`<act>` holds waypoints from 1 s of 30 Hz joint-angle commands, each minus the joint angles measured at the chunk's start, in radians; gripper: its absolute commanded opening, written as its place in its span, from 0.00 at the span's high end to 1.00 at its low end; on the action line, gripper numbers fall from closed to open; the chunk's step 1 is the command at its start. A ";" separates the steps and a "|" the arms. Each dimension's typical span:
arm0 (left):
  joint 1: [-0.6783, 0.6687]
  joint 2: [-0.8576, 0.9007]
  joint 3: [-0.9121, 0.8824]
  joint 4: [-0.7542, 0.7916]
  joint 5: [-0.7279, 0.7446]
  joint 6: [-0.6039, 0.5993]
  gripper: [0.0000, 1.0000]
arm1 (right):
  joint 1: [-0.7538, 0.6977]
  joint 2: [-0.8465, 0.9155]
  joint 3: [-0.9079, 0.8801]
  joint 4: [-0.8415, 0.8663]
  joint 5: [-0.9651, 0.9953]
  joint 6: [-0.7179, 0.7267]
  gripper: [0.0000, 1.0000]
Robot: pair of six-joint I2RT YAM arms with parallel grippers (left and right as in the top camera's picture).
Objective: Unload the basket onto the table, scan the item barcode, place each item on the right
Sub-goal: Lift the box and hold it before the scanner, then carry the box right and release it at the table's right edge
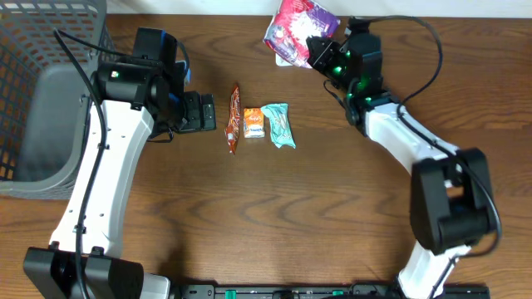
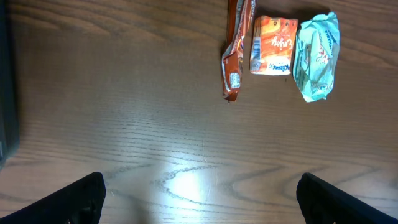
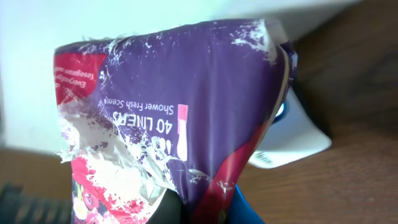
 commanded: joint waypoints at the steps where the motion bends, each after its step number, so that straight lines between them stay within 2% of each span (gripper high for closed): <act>1: 0.000 0.002 -0.004 -0.003 -0.010 -0.005 0.02 | -0.006 0.101 0.042 0.045 0.039 0.111 0.99; 6: 0.000 0.002 -0.004 -0.003 -0.010 -0.005 0.02 | -0.006 0.180 0.124 0.052 0.020 0.068 0.99; 12: 0.000 0.002 -0.004 -0.003 -0.010 -0.005 0.02 | -0.014 0.179 0.246 -0.086 0.018 -0.029 0.99; 17: 0.000 0.002 -0.004 -0.003 -0.010 -0.005 0.02 | -0.084 0.153 0.337 -0.261 -0.029 -0.043 0.99; 24: 0.000 0.002 -0.004 -0.003 -0.010 -0.005 0.02 | -0.349 0.064 0.356 -0.592 -0.038 -0.050 0.99; 30: 0.000 0.002 -0.004 -0.003 -0.010 -0.005 0.02 | -0.584 0.064 0.356 -0.856 -0.017 -0.038 0.99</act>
